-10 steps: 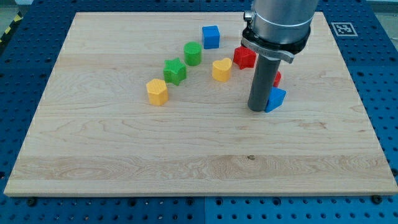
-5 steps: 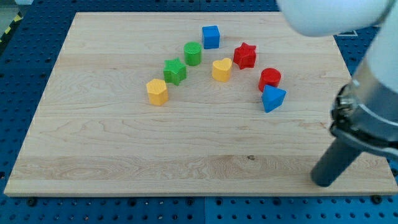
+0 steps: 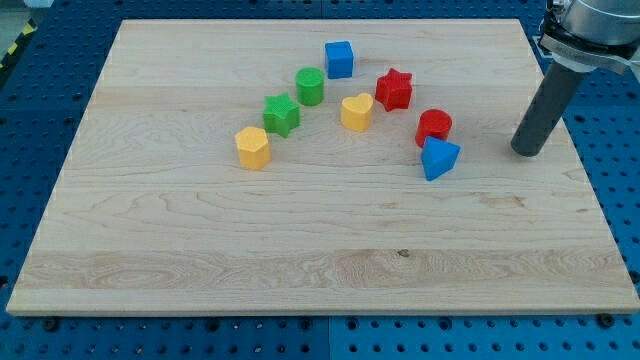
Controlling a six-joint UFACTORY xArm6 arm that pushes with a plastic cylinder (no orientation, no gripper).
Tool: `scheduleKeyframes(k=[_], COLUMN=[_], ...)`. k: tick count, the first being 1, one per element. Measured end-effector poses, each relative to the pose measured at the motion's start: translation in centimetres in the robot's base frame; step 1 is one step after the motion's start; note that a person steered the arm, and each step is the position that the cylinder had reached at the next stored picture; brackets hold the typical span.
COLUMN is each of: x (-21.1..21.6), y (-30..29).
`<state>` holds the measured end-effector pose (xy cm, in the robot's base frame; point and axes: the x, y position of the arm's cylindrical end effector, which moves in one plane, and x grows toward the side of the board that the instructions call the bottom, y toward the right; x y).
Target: Point your arm at the blue triangle
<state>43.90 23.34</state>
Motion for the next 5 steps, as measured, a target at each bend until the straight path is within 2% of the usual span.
scheduleKeyframes(k=[2,5], x=[-0.2,-0.2], y=[-5.1,-8.1])
